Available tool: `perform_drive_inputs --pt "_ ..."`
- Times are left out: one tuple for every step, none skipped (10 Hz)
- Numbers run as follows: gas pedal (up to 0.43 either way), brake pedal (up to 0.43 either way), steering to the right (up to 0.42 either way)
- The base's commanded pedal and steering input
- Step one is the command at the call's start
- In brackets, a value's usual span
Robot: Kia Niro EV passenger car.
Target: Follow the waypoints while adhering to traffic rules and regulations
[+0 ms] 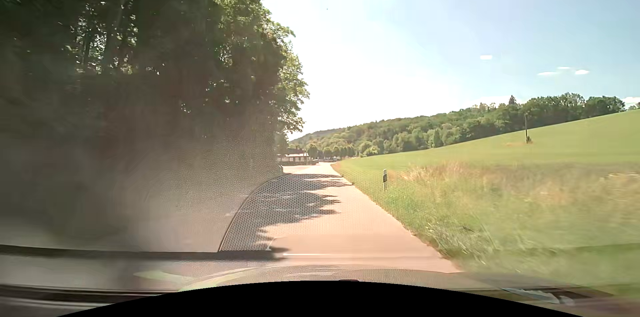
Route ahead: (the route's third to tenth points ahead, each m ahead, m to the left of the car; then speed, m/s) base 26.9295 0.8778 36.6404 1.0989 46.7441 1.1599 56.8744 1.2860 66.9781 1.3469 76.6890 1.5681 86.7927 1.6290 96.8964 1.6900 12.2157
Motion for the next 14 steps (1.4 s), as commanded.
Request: perform_drive_inputs --pt "0.118 0.000 -0.002" --pt "0.118 0.000 -0.002" --pt "0.118 0.000 -0.004" --pt "0.110 0.000 -0.004" --pt "0.110 0.000 -0.002" --pt "0.110 0.000 -0.002" --pt "0.110 0.000 -0.002" --pt "0.110 0.000 -0.001" --pt "0.110 0.000 -0.002" --pt "0.110 0.000 -0.002" --pt "0.110 0.000 -0.002" --pt "0.110 0.000 -0.002" --pt "0.110 0.000 -0.001" --pt "0.098 0.000 -0.002"
